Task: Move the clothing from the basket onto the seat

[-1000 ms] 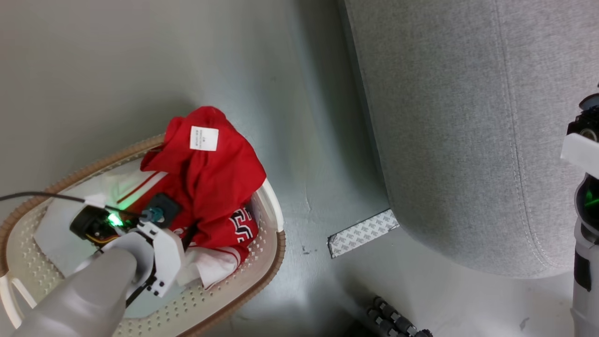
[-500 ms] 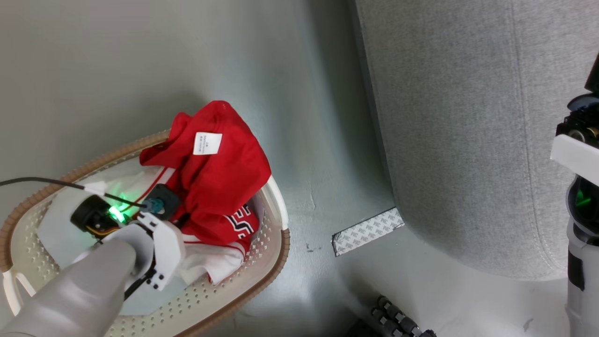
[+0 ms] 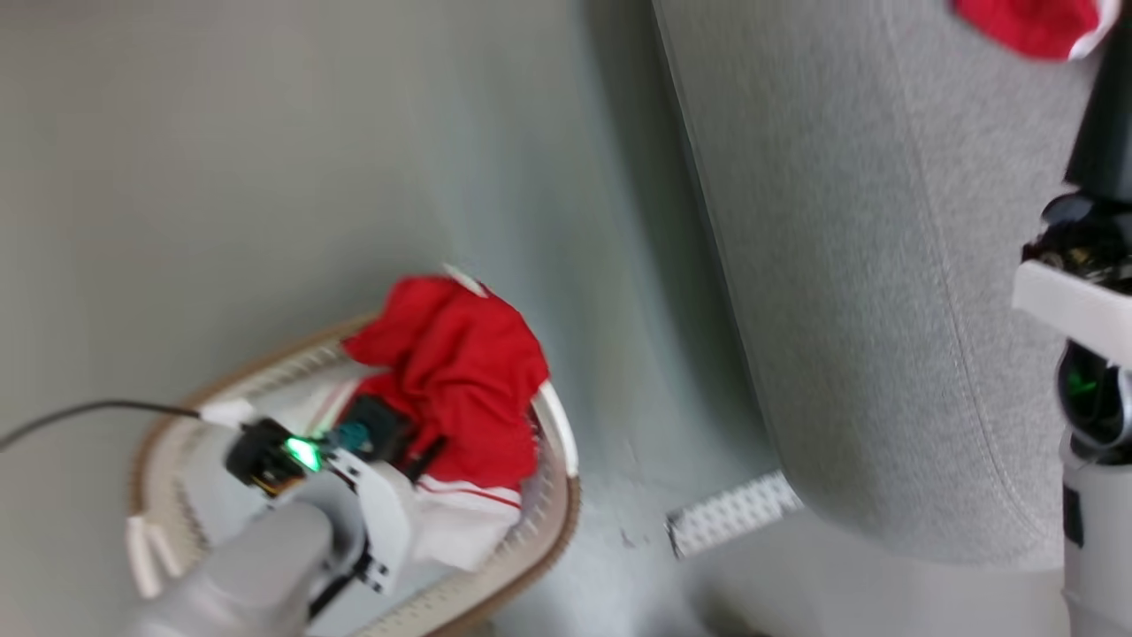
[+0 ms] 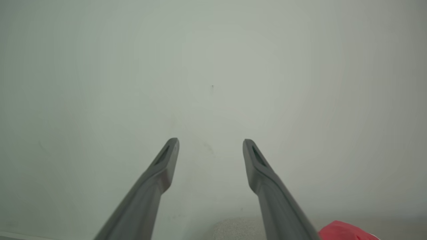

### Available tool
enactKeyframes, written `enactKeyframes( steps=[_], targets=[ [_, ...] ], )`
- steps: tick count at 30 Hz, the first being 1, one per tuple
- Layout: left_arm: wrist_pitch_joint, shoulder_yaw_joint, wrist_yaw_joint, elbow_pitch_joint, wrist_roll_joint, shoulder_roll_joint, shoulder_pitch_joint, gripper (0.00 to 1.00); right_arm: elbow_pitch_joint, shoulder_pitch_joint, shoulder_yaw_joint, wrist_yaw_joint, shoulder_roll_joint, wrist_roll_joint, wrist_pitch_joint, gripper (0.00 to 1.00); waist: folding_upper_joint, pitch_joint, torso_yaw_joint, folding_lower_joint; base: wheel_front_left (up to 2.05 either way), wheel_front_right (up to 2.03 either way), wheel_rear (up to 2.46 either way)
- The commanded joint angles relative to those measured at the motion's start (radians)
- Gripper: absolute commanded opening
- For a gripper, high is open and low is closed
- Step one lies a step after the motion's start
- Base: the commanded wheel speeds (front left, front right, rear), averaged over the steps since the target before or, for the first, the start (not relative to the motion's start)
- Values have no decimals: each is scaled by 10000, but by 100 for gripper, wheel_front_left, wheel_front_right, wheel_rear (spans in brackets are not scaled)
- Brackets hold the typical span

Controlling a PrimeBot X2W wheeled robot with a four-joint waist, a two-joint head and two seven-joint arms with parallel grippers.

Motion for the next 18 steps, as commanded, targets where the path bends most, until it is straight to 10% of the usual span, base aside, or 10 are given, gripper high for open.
enactKeyframes(
  steps=[1,18],
  targets=[
    [-73,-23,8,-148,-144,-164,301,0,176,285,-70,-22,-13,-238,-28,100,0,-1424,854,1,0,0,0],
    [-85,2155,10,-2907,548,-883,2348,0,1608,2372,-225,-22,-1323,603,-28,100,0,-5887,2757,1,0,0,0]
  ],
)
